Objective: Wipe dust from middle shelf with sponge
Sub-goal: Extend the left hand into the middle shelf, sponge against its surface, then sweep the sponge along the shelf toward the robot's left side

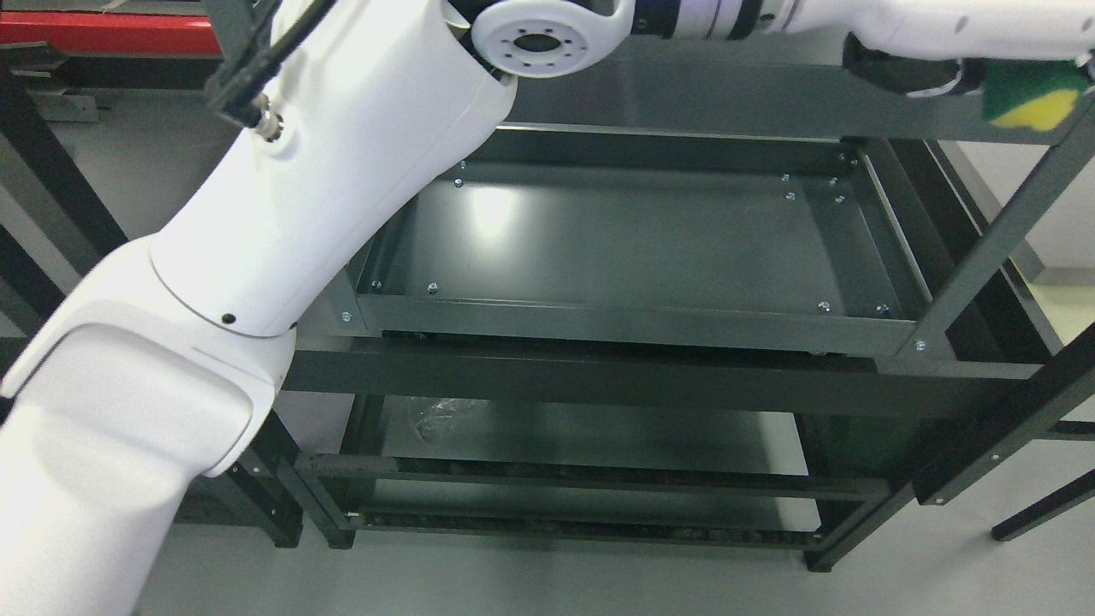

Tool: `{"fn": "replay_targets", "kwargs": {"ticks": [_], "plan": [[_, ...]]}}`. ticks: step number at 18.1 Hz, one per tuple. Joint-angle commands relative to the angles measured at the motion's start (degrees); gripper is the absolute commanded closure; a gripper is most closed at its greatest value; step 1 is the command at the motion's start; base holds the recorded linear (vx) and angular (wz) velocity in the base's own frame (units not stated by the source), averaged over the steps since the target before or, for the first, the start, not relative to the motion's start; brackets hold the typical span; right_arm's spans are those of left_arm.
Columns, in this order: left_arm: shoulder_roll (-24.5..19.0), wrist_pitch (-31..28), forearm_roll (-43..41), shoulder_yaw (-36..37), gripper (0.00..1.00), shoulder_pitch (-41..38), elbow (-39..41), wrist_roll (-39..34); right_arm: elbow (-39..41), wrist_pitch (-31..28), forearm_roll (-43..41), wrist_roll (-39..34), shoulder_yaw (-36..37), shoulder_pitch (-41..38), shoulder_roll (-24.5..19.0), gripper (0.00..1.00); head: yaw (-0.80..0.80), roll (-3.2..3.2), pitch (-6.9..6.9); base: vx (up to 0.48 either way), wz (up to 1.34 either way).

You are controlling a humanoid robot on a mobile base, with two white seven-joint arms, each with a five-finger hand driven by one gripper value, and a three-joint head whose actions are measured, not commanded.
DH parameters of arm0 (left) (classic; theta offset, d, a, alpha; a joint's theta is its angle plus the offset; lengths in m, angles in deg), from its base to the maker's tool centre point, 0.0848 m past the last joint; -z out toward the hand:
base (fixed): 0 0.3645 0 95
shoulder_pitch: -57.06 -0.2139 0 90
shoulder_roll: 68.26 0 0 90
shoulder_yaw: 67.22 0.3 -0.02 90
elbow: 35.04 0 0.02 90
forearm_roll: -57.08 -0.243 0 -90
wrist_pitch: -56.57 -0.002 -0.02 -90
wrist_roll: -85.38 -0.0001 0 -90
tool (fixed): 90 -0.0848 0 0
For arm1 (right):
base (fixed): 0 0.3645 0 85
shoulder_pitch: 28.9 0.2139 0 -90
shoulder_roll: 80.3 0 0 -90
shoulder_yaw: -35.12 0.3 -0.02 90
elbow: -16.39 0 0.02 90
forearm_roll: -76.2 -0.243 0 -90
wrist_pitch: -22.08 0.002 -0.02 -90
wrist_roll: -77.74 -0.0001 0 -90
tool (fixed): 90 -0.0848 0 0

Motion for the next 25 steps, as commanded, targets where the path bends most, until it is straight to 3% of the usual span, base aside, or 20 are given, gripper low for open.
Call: {"fn": "replay_targets", "kwargs": {"ticks": [1, 9, 12, 19, 25], "plan": [[-0.87, -0.43, -5.79, 15.60, 1.00, 2.42, -12.32, -0.17, 1.00, -4.22, 0.00, 0.28, 0.00, 0.00, 1.00, 0.00, 0.00, 0.00, 0.00, 0.022, -0.02], [-0.87, 0.18, -6.15, 10.43, 1.00, 1.90, -13.48, -0.43, 1.00, -4.22, 0.00, 0.28, 0.00, 0.00, 1.00, 0.00, 0.00, 0.00, 0.00, 0.012, 0.00], [-0.87, 0.44, -6.06, 8.93, 1.00, -0.04, -7.79, 0.27, 1.00, -4.22, 0.00, 0.28, 0.00, 0.00, 1.00, 0.00, 0.00, 0.00, 0.00, 0.000, 0.00], [-18.04, 4.66, -4.40, 3.57, 0.99, -5.92, 6.19, 3.26, 1.00, -4.22, 0.00, 0.28, 0.00, 0.00, 1.00, 0.00, 0.00, 0.00, 0.00, 0.013, -0.01], [-34.57, 4.66, 4.21, -1.17, 0.99, -9.26, 15.35, 3.87, 1.00, -4.22, 0.00, 0.28, 0.00, 0.00, 1.00, 0.00, 0.00, 0.00, 0.00, 0.006, 0.00]]}}
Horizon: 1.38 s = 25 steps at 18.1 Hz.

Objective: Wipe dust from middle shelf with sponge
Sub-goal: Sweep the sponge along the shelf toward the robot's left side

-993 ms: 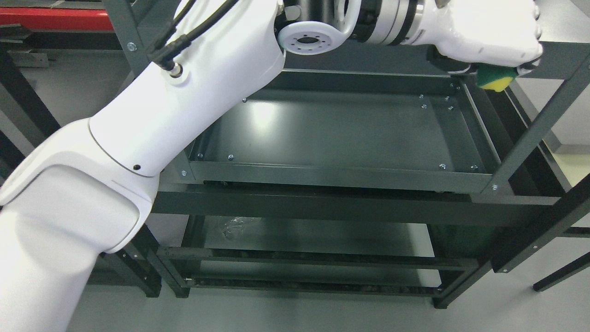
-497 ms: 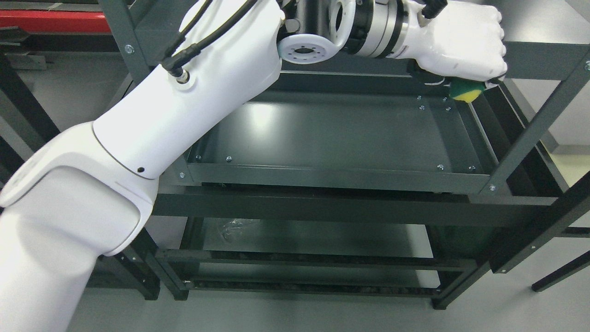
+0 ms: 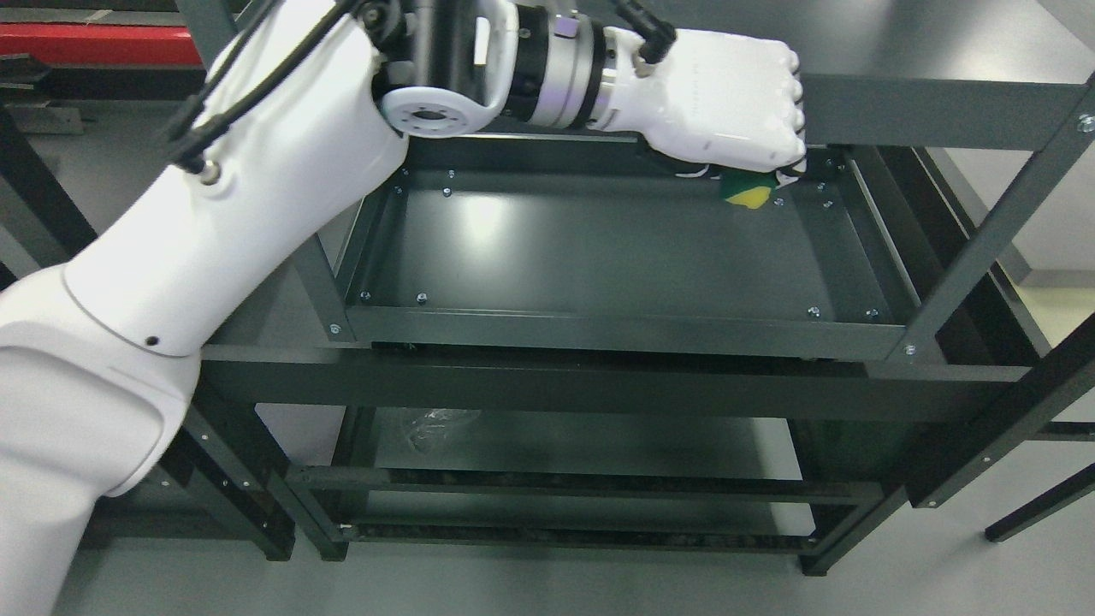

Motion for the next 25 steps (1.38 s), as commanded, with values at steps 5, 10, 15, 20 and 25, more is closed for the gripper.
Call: {"fn": "replay_targets", "kwargs": {"ticks": [5, 10, 15, 20, 25], "plan": [[-32.46, 0.07, 9.66, -15.18, 0.99, -11.09, 13.74, 2.09, 1.00, -4.22, 0.00, -0.05, 0.00, 0.00, 1.00, 0.00, 0.00, 0.00, 0.00, 0.000, 0.00], [-41.52, 0.07, 14.06, -23.71, 0.99, -17.78, 13.21, 3.94, 1.00, -4.22, 0.00, -0.05, 0.00, 0.00, 1.00, 0.00, 0.00, 0.00, 0.00, 0.000, 0.00], [-41.10, 0.07, 20.45, -26.36, 0.99, -18.67, 13.65, 3.51, 1.00, -4.22, 0.00, -0.05, 0.00, 0.00, 1.00, 0.00, 0.00, 0.00, 0.00, 0.000, 0.00], [-26.54, 0.07, 31.36, -20.23, 0.99, -14.12, 13.04, 2.02, 1.00, -4.22, 0.00, -0.05, 0.00, 0.00, 1.00, 0.00, 0.00, 0.00, 0.00, 0.000, 0.00], [-6.77, 0.07, 30.06, -14.51, 0.99, -2.00, 7.53, -1.24, 1.00, -4.22, 0.00, -0.05, 0.00, 0.00, 1.00, 0.00, 0.00, 0.00, 0.00, 0.000, 0.00]]}}
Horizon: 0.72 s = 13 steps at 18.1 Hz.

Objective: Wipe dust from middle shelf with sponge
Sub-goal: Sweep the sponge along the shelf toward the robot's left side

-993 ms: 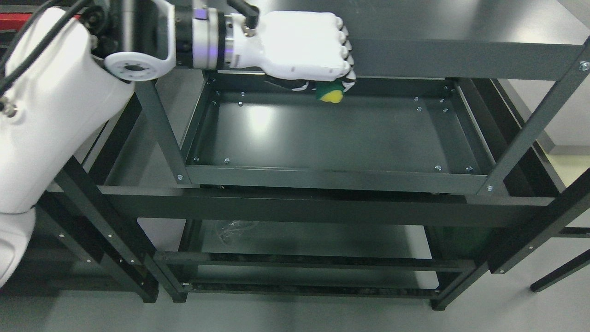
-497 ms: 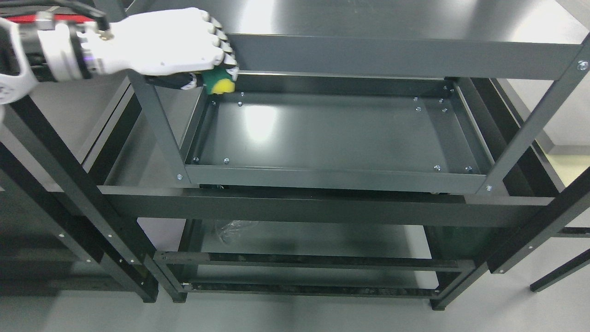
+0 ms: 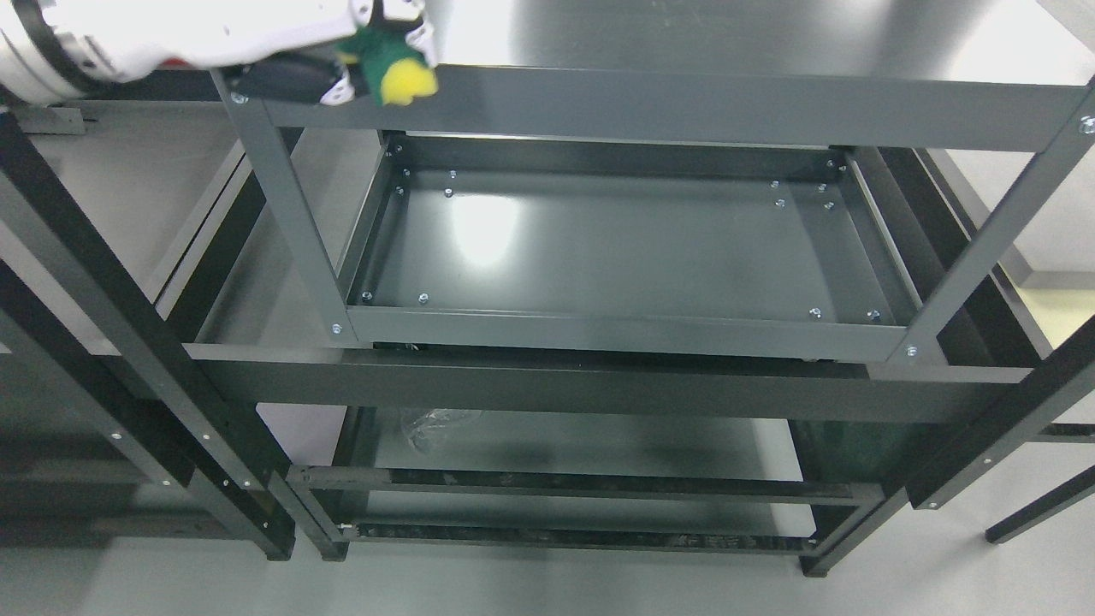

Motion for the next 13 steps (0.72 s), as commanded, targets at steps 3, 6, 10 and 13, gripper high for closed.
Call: {"fn": "replay_targets", "kwargs": {"ticks": [3, 6, 10, 13], "plan": [[30.65, -0.11, -3.53, 8.22, 1.00, 18.46, -16.34, -0.97, 1.00, -4.22, 0.00, 0.00, 0.00, 0.00, 1.00, 0.00, 0.00, 0.00, 0.00, 0.000, 0.00], [38.66, -0.11, -6.69, 10.68, 1.00, 24.71, -26.28, -1.58, 1.00, -4.22, 0.00, 0.00, 0.00, 0.00, 1.00, 0.00, 0.00, 0.00, 0.00, 0.000, 0.00], [38.66, -4.91, -8.46, 23.84, 1.00, 26.84, -28.33, -10.08, 1.00, -4.22, 0.00, 0.00, 0.00, 0.00, 1.00, 0.00, 0.00, 0.00, 0.00, 0.000, 0.00], [38.66, -8.09, -8.55, 31.67, 1.00, 26.75, -27.20, -11.25, 1.00, -4.22, 0.00, 0.00, 0.00, 0.00, 1.00, 0.00, 0.00, 0.00, 0.00, 0.000, 0.00]]}}
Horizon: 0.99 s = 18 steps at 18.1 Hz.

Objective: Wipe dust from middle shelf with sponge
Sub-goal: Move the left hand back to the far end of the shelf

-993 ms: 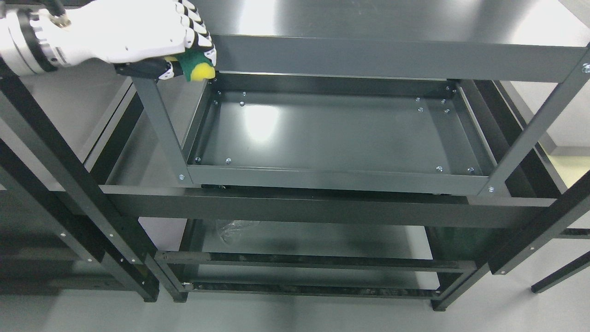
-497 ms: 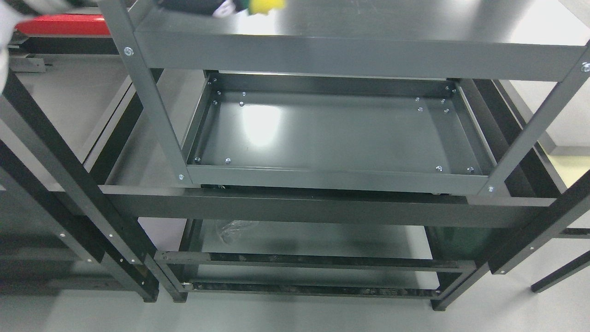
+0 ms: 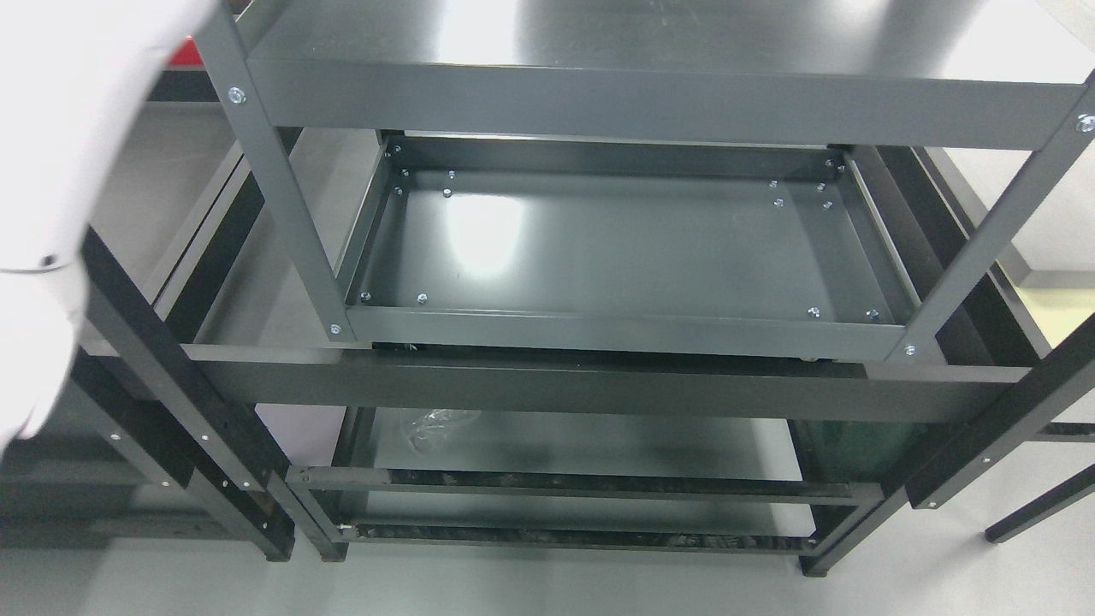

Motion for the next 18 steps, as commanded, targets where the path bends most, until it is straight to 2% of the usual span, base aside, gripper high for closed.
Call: {"fn": "replay_targets", "kwargs": {"ticks": [1, 5, 10, 14, 18], "plan": [[12.55, -4.98, -1.76, 21.84, 1.00, 3.90, -9.65, -3.21, 1.00, -4.22, 0.00, 0.28, 0.00, 0.00, 1.00, 0.00, 0.00, 0.00, 0.00, 0.000, 0.00], [12.55, -10.26, -1.06, 29.49, 1.00, 3.46, -8.77, -4.88, 1.00, -4.22, 0.00, 0.28, 0.00, 0.00, 1.00, 0.00, 0.00, 0.00, 0.00, 0.000, 0.00], [12.55, -10.71, -0.53, 34.96, 1.00, 2.24, -8.77, -5.32, 1.00, -4.22, 0.00, 0.28, 0.00, 0.00, 1.00, 0.00, 0.00, 0.00, 0.00, 0.000, 0.00], [12.55, -10.44, -0.88, 34.44, 0.99, -2.42, -9.38, -5.15, 1.00, -4.22, 0.00, 0.28, 0.00, 0.00, 1.00, 0.00, 0.00, 0.00, 0.00, 0.000, 0.00], [12.55, -9.39, -3.41, 26.11, 0.99, -4.53, -9.47, -4.27, 1.00, -4.22, 0.00, 0.28, 0.00, 0.00, 1.00, 0.00, 0.00, 0.00, 0.00, 0.000, 0.00]]}}
